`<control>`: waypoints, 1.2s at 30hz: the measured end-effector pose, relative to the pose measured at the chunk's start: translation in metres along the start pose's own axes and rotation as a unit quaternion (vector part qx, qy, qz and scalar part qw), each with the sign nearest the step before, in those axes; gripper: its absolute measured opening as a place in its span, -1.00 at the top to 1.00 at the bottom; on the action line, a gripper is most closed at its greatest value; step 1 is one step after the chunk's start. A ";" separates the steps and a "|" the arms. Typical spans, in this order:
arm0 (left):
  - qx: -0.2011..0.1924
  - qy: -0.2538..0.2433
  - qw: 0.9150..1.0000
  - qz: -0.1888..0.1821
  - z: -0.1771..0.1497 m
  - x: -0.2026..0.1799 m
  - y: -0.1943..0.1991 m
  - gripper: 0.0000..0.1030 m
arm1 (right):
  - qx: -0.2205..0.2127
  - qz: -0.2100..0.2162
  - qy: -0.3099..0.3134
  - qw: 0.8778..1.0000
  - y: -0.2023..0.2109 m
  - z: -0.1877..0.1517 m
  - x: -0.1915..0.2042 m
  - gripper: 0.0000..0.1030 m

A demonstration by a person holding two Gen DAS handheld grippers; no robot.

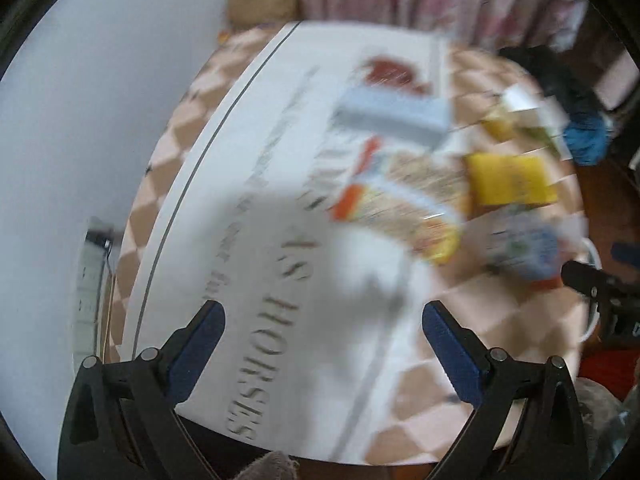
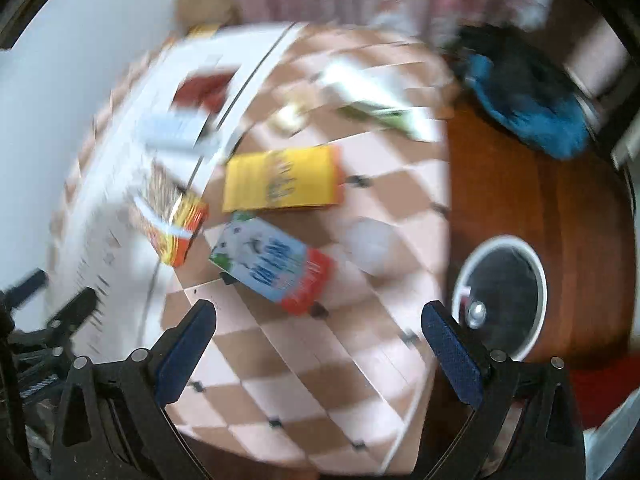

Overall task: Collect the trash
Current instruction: 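Grasp the snack wrapper with the left tool while the right tool grasps the milk carton, then carry the wrapper and milk carton over the bin and release both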

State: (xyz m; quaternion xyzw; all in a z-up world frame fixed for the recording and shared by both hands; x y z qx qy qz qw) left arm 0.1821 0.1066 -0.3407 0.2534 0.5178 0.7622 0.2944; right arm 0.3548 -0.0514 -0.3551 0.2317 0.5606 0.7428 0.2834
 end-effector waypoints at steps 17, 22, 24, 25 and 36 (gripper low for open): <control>0.004 -0.052 0.994 -0.100 0.052 -0.032 -0.034 -0.96 | 0.066 0.027 -0.124 0.990 -0.052 -0.001 -0.004 -0.40; 0.034 -0.112 0.987 -0.112 0.066 -0.067 -0.066 -0.92 | 0.069 0.045 -0.144 0.986 -0.056 -0.007 -0.015 -0.41; 0.021 -0.120 0.986 -0.113 0.070 -0.072 -0.071 -0.69 | 0.069 0.033 -0.129 0.989 -0.061 -0.006 -0.018 -0.41; 0.013 -0.119 0.986 -0.115 0.072 -0.073 -0.070 -0.57 | 0.069 0.032 -0.126 0.989 -0.061 -0.004 -0.017 -0.41; -0.030 -0.121 0.989 -0.075 0.052 -0.060 -0.051 0.55 | 0.041 -0.008 -0.083 0.996 -0.071 -0.005 0.005 -0.30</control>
Point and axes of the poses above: each gripper's, at about its wrist camera, not at the fingertips, and y roughly against the way its jaws point, x to its left, z to its top, the point moved 7 cm from there along -y, roughly the way its jaws point, and after that the axes turned 5 degrees about -x, right-handed, at the moved point
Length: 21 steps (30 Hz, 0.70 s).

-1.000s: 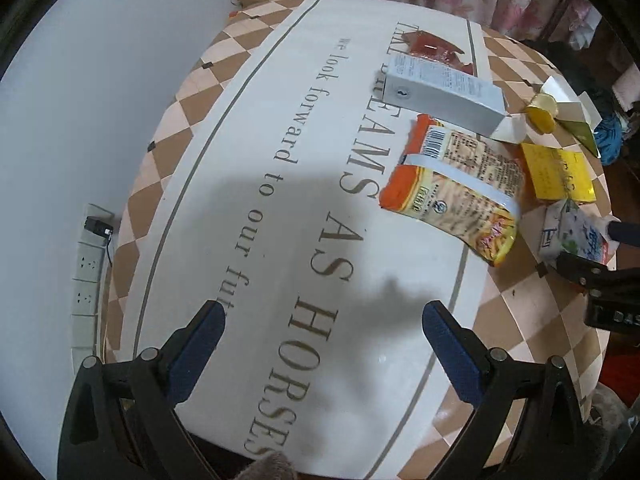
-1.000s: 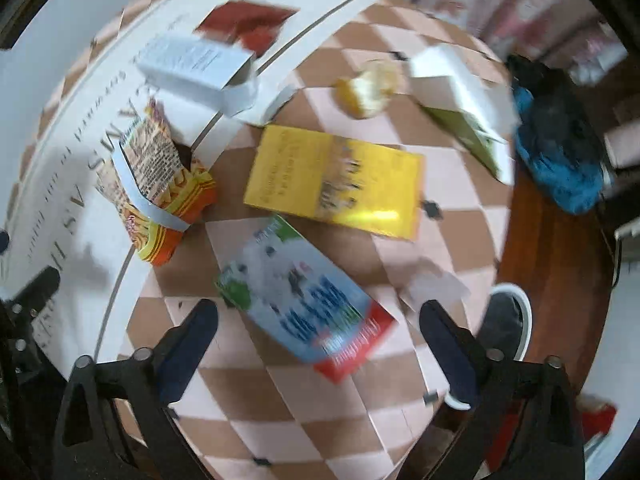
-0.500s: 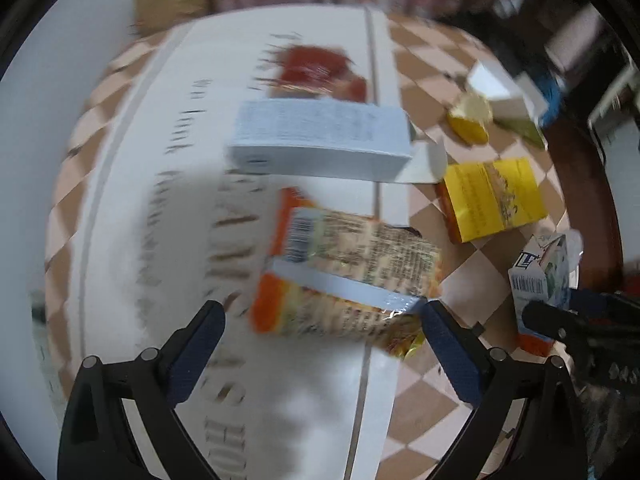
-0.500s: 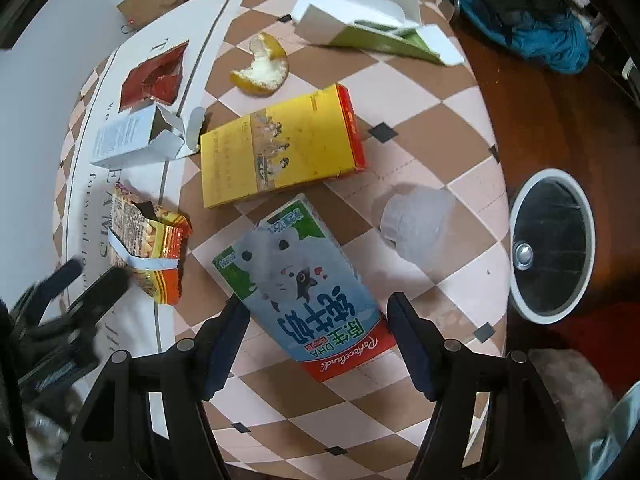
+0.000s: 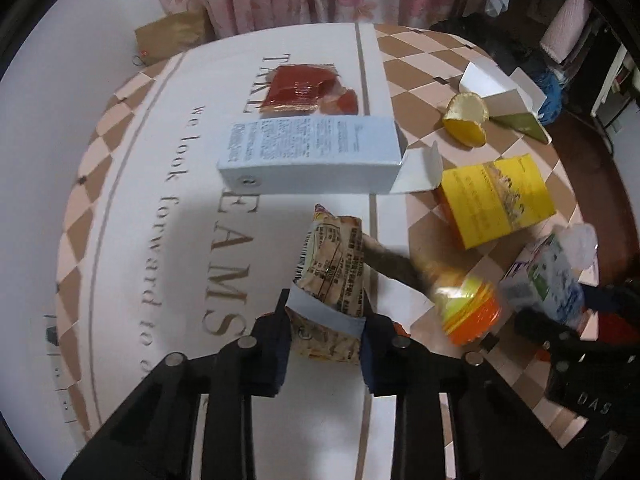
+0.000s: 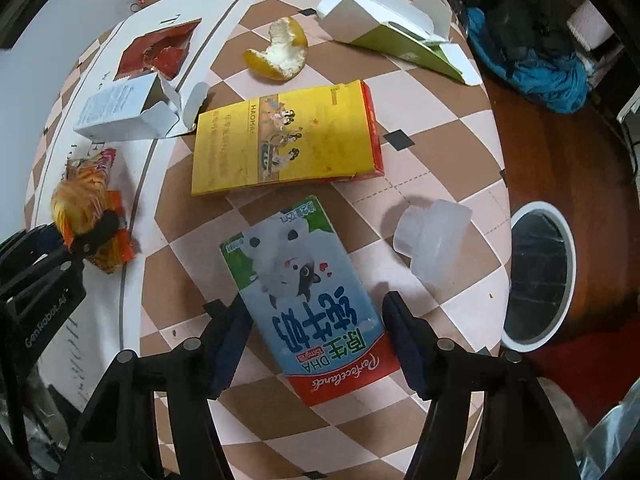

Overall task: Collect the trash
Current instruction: 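Carry the wrapper and milk carton over the bin and release both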

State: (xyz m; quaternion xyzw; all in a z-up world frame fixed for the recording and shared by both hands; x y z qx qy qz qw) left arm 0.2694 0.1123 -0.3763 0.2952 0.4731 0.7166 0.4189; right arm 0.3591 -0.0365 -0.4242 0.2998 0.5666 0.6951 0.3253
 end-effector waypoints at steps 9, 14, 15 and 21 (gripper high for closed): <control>-0.036 0.019 0.998 0.049 -0.023 0.010 0.044 0.58 | -0.038 -0.003 -0.008 0.999 0.015 -0.011 0.002 -0.23; -0.057 0.041 0.996 0.061 -0.028 0.016 0.073 0.58 | -0.072 0.006 -0.032 0.997 0.042 -0.023 -0.001 -0.22; -0.061 0.044 0.995 0.063 -0.029 0.016 0.079 0.58 | -0.078 0.007 -0.035 0.996 0.047 -0.024 -0.001 -0.21; -0.093 0.057 0.992 0.063 -0.029 0.011 0.120 0.58 | -0.122 0.026 -0.063 0.990 0.091 -0.034 -0.015 -0.18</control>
Point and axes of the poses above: each gripper's, at about its wrist camera, not at the fingertips, and y roughly against the way its jaws point, x to its left, z to its top, the point moved 7 cm from there along -y, roughly the way its jaws point, and after that the axes turned 5 degrees about -x, right-handed, at the moved point
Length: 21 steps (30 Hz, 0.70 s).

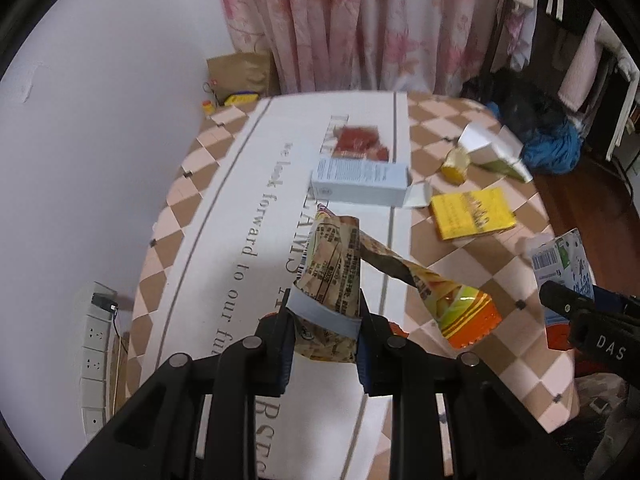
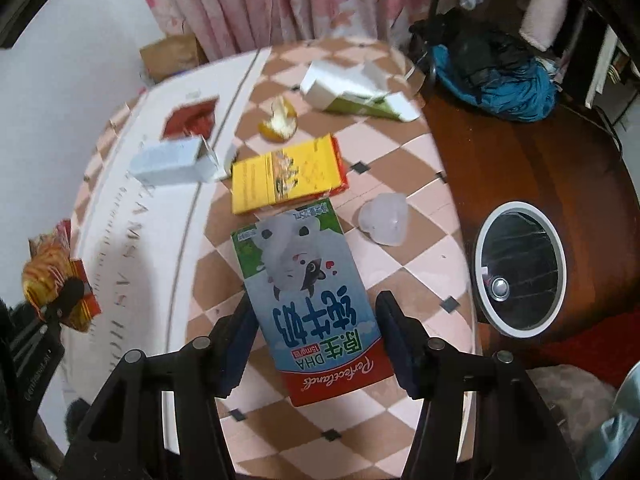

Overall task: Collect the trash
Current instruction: 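Carry the wrapper and milk carton over the bin and release both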

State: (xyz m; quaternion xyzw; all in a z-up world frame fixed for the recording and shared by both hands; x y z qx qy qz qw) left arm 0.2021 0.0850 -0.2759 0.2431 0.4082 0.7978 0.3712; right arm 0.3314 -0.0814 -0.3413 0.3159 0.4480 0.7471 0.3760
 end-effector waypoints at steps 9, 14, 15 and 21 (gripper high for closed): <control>-0.053 -0.016 0.997 -0.045 0.038 -0.056 0.056 0.58 | -0.058 0.031 -0.049 0.997 0.073 0.017 -0.046 -0.16; -0.067 -0.042 0.992 -0.101 0.065 -0.130 0.075 0.58 | -0.093 0.033 -0.088 0.991 0.115 0.029 -0.103 -0.15; -0.065 -0.048 0.990 -0.115 0.069 -0.150 0.076 0.58 | -0.099 0.031 -0.096 0.990 0.123 0.031 -0.119 -0.15; -0.017 -0.075 0.979 -0.190 0.073 -0.262 0.054 0.58 | -0.107 -0.005 -0.149 0.983 0.138 0.034 -0.228 -0.15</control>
Point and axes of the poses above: each gripper's, at about its wrist camera, not at the fingertips, and y roughly against the way its jaws point, x to its left, z to its top, the point moved 7 cm from there along -y, roughly the way its jaws point, and after that the axes turned 5 degrees about -x, right-handed, at the moved point
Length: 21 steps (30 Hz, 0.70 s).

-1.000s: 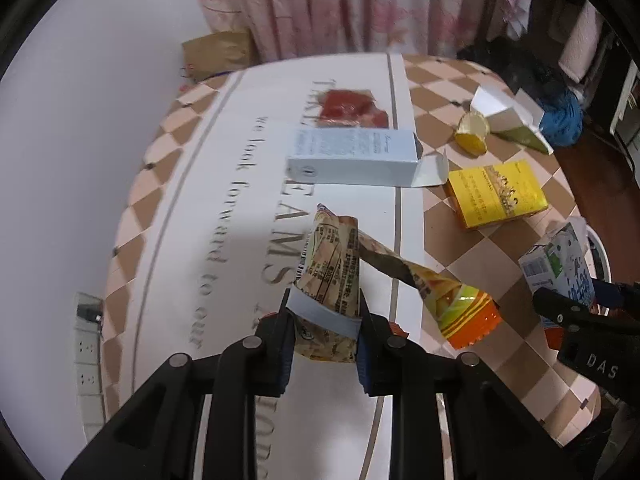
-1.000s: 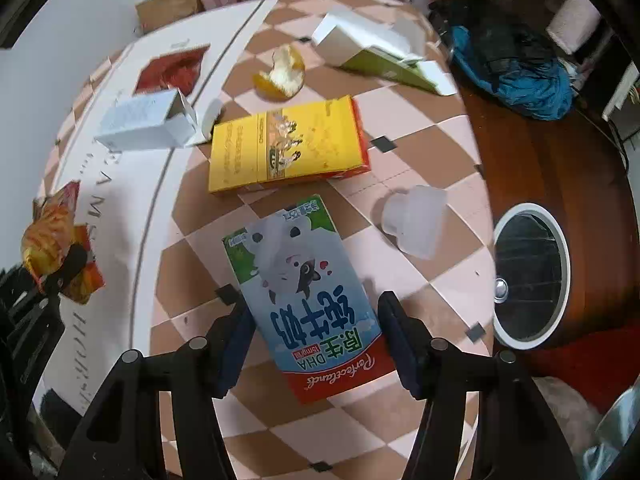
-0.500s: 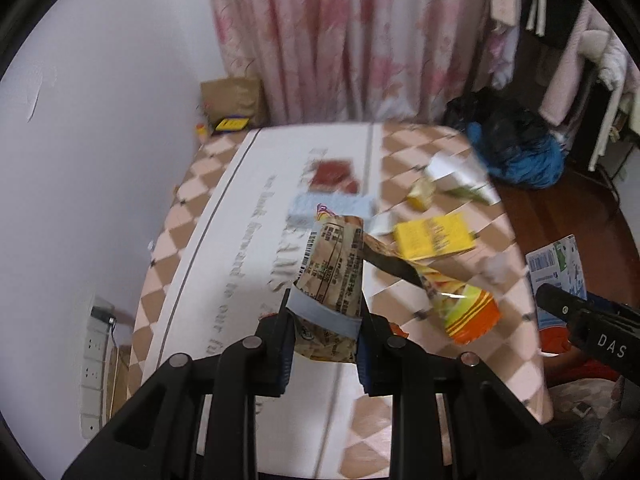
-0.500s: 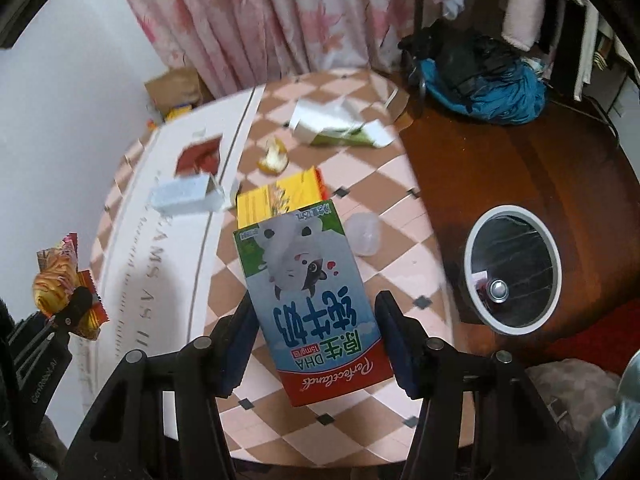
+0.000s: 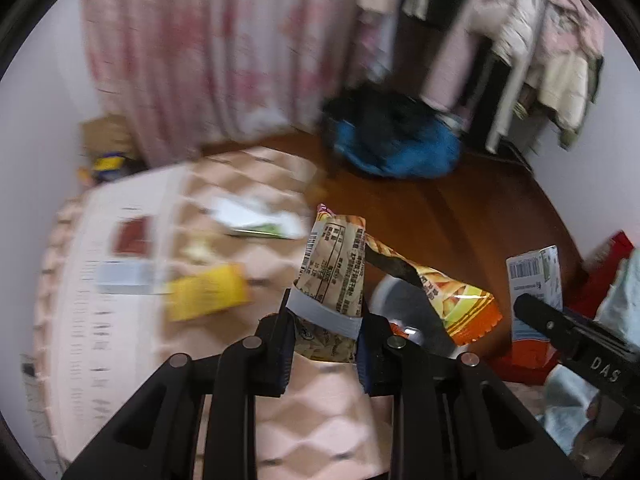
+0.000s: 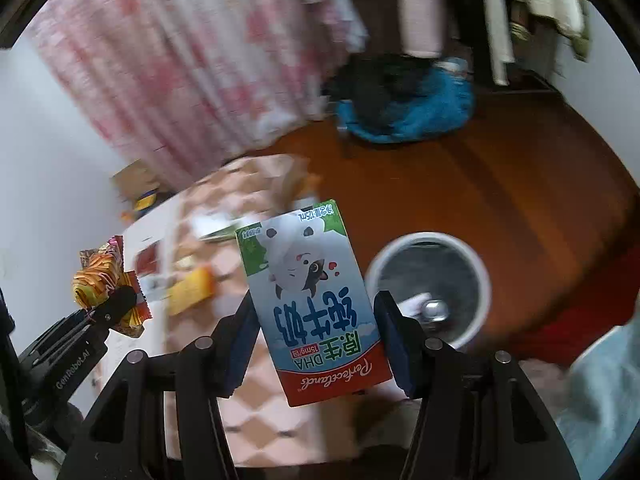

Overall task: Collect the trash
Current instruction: 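Carry the wrapper and milk carton over the bin and release both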

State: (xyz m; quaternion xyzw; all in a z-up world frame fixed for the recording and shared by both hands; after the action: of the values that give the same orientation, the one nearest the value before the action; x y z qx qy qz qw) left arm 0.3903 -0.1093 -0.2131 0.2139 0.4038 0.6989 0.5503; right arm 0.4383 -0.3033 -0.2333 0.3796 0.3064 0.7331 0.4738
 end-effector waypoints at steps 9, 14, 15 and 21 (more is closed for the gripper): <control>0.142 -0.014 0.987 -0.070 -0.033 -0.106 -0.153 0.51 | 0.085 -0.063 -0.094 0.990 -0.102 -0.011 -0.168 -0.14; 0.197 -0.007 0.978 -0.062 -0.048 -0.119 -0.215 0.20 | 0.134 -0.073 -0.139 0.978 -0.173 -0.034 -0.219 -0.14; 0.199 -0.007 0.978 -0.059 -0.049 -0.120 -0.222 -0.02 | 0.138 -0.075 -0.145 0.977 -0.183 -0.037 -0.226 -0.14; 0.201 -0.006 0.979 -0.036 -0.050 -0.120 -0.238 -0.94 | 0.176 -0.059 -0.180 0.966 -0.233 -0.056 -0.252 -0.40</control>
State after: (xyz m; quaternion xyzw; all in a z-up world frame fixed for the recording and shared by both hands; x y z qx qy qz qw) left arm 0.5312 -0.2222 -0.4159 0.3097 0.5403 0.5815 0.5235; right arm 0.5647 -0.4579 -0.5186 0.5637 0.3626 0.5580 0.4892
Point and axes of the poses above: each gripper's, at about its wrist camera, not at the fingertips, and y roughly against the way its jaws point, x to its left, z to its top, the point moved 7 cm from there along -y, roughly the way its jaws point, and after that the axes turned 5 degrees about -x, right-handed, at the moved point
